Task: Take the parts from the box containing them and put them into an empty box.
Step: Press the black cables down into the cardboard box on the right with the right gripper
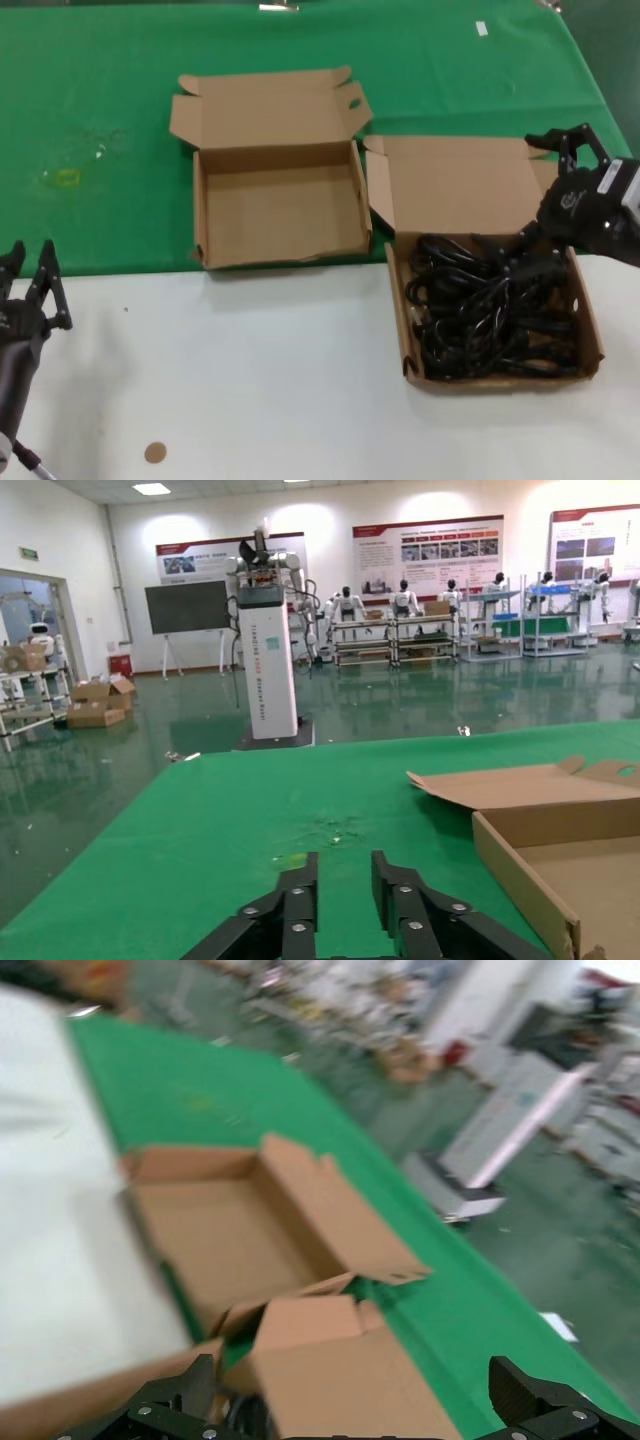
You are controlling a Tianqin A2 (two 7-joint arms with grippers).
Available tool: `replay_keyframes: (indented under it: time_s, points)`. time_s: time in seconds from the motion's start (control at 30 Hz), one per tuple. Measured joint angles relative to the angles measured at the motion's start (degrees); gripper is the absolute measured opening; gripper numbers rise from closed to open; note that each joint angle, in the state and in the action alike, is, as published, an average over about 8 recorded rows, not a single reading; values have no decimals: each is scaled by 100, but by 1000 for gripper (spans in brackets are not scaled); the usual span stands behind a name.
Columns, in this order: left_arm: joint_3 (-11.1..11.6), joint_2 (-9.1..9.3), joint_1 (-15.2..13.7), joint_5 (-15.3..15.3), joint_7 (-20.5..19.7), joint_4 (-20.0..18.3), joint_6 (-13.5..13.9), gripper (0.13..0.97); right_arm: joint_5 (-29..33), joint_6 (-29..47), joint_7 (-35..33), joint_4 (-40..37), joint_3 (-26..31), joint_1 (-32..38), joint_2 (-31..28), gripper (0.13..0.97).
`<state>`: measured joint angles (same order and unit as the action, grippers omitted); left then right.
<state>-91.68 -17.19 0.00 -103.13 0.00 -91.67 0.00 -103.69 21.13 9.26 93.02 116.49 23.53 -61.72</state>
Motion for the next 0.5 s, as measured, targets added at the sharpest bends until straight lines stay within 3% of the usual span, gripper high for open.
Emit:
replay_keyframes:
  time_s: [0.3,0.5]
  points:
    - [0,0,0,0,0,0,0,210,344,2339,-890,-324,266,1067,-313,966]
    - [0,0,0,0,0,0,0,171,702,3724,-1462,-567,439,1683,-264,966]
